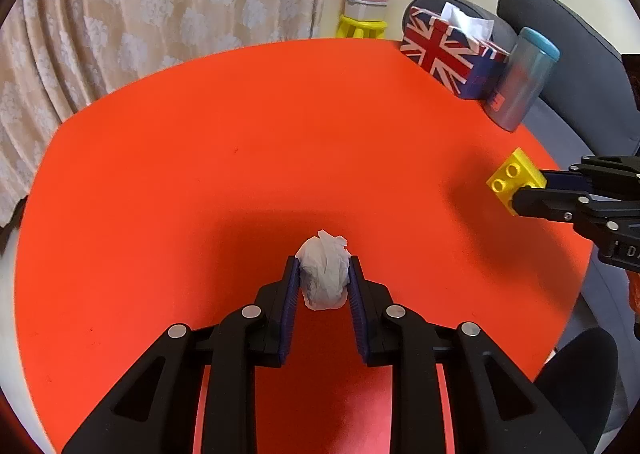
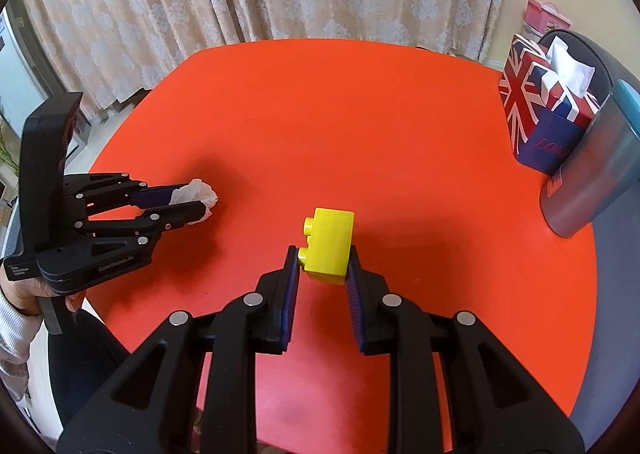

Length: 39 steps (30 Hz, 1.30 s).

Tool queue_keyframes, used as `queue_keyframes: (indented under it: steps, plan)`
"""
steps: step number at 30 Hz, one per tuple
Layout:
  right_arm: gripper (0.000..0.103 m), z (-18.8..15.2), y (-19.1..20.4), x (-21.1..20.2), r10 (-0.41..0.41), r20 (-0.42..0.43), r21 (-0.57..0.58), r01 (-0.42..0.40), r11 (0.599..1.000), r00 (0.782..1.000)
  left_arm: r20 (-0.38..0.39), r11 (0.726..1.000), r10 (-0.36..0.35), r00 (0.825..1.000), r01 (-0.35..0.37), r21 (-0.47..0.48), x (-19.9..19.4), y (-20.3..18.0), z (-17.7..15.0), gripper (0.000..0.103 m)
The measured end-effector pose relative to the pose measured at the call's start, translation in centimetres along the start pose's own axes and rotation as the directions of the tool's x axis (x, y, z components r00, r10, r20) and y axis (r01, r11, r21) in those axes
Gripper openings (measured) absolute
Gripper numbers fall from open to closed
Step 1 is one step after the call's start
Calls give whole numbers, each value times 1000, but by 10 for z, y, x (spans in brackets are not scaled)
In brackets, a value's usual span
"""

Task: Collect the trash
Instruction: 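Carry both items over the bin while the left gripper releases the tissue inside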

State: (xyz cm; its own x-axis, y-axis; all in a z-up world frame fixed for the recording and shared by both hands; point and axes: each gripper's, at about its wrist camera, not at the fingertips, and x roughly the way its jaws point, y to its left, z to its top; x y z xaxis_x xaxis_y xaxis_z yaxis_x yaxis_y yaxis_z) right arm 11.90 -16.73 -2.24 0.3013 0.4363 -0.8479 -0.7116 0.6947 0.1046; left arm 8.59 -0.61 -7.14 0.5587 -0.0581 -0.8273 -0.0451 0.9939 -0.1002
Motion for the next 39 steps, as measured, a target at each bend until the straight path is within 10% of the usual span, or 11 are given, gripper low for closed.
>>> queue_keyframes:
  steps: [22, 39]
  plan:
    - [23, -68, 61, -109, 41, 112, -71, -33, 997, 993, 90, 997, -44, 995, 39, 59, -121, -48, -64, 24]
    - [23, -156, 91, -115, 82, 57, -79, -77, 994, 995, 41, 992, -90, 995, 86, 87, -128, -87, -143, 24]
